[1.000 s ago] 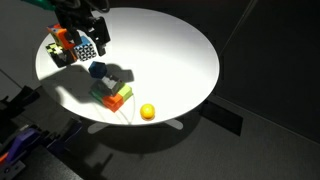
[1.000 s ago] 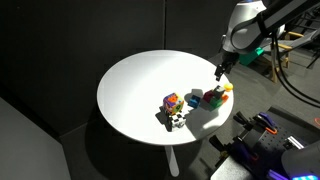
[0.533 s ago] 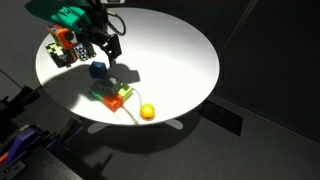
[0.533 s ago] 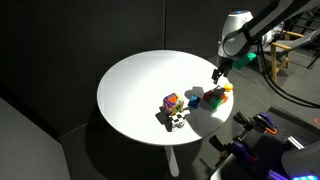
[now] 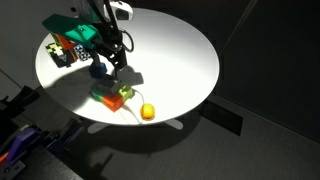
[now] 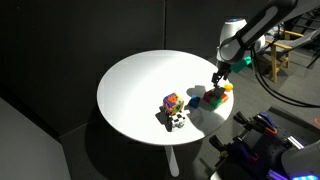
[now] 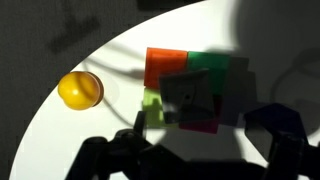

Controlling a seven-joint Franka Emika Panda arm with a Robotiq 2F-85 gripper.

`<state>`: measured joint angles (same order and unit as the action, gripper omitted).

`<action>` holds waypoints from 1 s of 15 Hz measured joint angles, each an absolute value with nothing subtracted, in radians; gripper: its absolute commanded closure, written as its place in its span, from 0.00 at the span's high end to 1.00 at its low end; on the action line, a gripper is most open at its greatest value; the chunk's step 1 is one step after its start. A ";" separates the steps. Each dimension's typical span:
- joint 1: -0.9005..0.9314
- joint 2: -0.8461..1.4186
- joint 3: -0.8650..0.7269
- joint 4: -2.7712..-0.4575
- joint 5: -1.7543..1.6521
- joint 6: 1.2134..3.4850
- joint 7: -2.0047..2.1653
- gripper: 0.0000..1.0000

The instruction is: Put the gray block on the blue block

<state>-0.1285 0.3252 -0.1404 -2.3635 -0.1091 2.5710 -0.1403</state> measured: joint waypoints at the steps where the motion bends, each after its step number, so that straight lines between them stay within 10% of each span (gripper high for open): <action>1: -0.129 0.334 -0.140 -2.360 -0.109 2.572 -0.143 1.00; 15: -0.131 0.413 -0.141 -2.356 -0.112 2.673 -0.170 1.00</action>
